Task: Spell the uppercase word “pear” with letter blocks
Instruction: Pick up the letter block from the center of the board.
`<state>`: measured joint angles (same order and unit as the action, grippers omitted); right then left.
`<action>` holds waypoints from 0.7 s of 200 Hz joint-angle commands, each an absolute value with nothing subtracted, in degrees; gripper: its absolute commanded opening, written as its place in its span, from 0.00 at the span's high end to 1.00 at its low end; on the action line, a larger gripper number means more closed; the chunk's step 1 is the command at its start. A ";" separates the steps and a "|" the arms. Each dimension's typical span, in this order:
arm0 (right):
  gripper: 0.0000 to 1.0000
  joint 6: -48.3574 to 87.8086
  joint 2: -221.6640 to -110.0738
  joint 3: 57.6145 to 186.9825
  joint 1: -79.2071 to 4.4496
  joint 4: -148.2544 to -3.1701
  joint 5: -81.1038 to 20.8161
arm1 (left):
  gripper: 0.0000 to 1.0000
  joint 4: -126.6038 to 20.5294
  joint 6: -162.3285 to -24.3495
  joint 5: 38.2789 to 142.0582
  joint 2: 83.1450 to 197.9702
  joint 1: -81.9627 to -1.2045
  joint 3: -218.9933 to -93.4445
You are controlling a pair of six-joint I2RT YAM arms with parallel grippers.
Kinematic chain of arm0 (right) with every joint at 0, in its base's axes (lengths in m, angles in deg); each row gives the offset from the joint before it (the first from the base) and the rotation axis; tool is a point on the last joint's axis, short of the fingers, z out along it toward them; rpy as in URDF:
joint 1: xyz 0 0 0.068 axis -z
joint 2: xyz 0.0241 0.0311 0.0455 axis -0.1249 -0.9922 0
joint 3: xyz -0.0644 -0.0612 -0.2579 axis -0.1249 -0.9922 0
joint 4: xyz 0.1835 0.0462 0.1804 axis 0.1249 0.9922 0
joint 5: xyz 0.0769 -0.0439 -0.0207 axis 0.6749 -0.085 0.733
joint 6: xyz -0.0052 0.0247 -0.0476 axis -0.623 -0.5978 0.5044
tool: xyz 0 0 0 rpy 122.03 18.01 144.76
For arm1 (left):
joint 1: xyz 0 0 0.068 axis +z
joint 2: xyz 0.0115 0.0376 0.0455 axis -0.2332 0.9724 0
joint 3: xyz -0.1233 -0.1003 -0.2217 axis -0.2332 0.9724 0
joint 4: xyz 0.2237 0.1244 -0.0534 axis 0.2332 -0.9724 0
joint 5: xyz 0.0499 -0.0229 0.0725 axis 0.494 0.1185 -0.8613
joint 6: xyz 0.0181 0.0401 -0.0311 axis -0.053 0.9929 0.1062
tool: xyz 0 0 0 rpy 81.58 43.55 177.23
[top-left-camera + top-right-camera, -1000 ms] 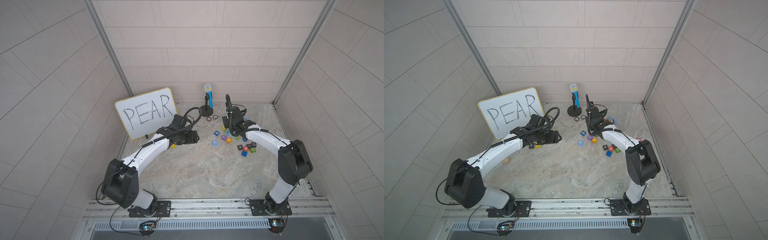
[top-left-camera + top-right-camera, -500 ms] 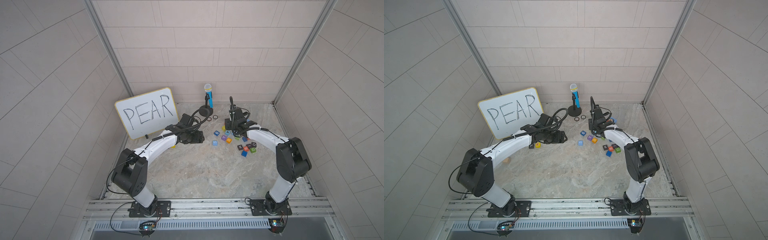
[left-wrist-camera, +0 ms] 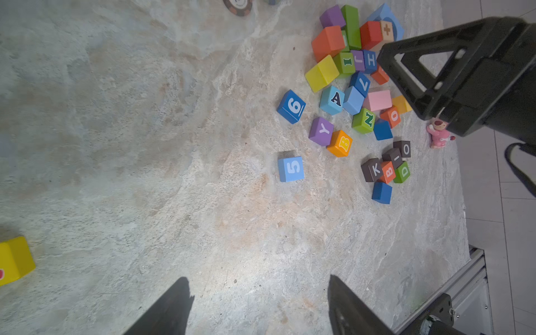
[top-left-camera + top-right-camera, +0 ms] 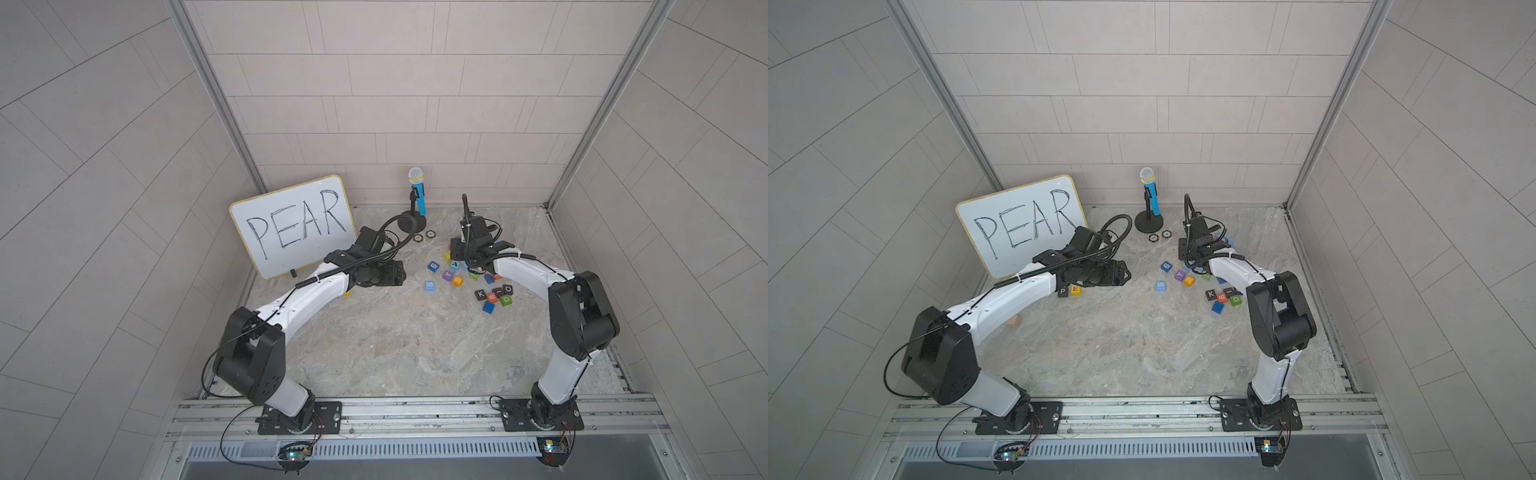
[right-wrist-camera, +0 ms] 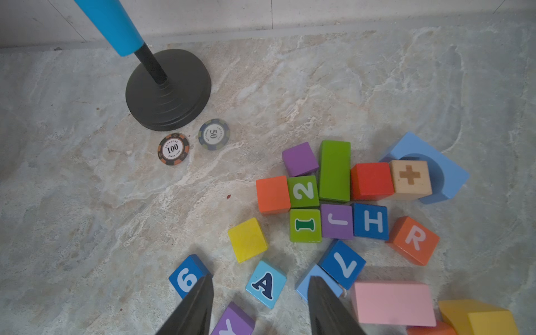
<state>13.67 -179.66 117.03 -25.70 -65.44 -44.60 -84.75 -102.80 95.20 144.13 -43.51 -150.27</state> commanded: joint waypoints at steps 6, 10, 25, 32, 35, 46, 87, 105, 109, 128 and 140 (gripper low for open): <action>0.45 11.41 -180.31 116.65 -24.76 -64.57 -43.77 | 0.22 -86.34 -101.57 92.95 141.53 -43.52 -148.17; 0.45 11.23 -180.46 116.65 -24.73 -64.50 -43.61 | 0.22 -86.32 -101.65 92.90 141.52 -43.47 -148.00; 0.46 10.90 -181.09 116.69 -24.64 -64.39 -42.95 | 0.22 -86.05 -102.16 93.87 141.75 -43.47 -147.78; 0.46 10.62 -181.52 116.74 -24.67 -64.31 -42.49 | 0.22 -85.77 -102.39 94.46 141.90 -43.46 -147.79; 0.47 10.57 -181.77 116.80 -24.67 -64.30 -42.30 | 0.22 -85.71 -102.51 94.65 142.02 -43.53 -147.80; 0.47 10.33 -182.67 117.06 -24.67 -63.96 -41.74 | 0.22 -85.44 -102.77 95.04 142.32 -43.51 -147.89; 0.49 9.95 -186.37 119.08 -24.58 -62.37 -39.70 | 0.22 -85.06 -102.91 95.34 143.49 -43.50 -148.68; 0.50 9.95 -187.49 119.51 -24.27 -62.28 -39.55 | 0.22 -85.08 -102.77 95.59 143.95 -43.48 -149.11; 0.50 10.00 -187.59 119.46 -24.23 -62.28 -39.58 | 0.22 -85.08 -102.75 95.62 143.99 -43.46 -149.10; 0.51 10.02 -188.23 119.34 -23.88 -62.19 -39.69 | 0.22 -85.17 -102.56 95.54 144.05 -43.50 -149.03; 0.51 10.04 -188.50 119.22 -23.63 -62.19 -39.68 | 0.22 -85.17 -102.42 95.39 144.04 -43.50 -148.85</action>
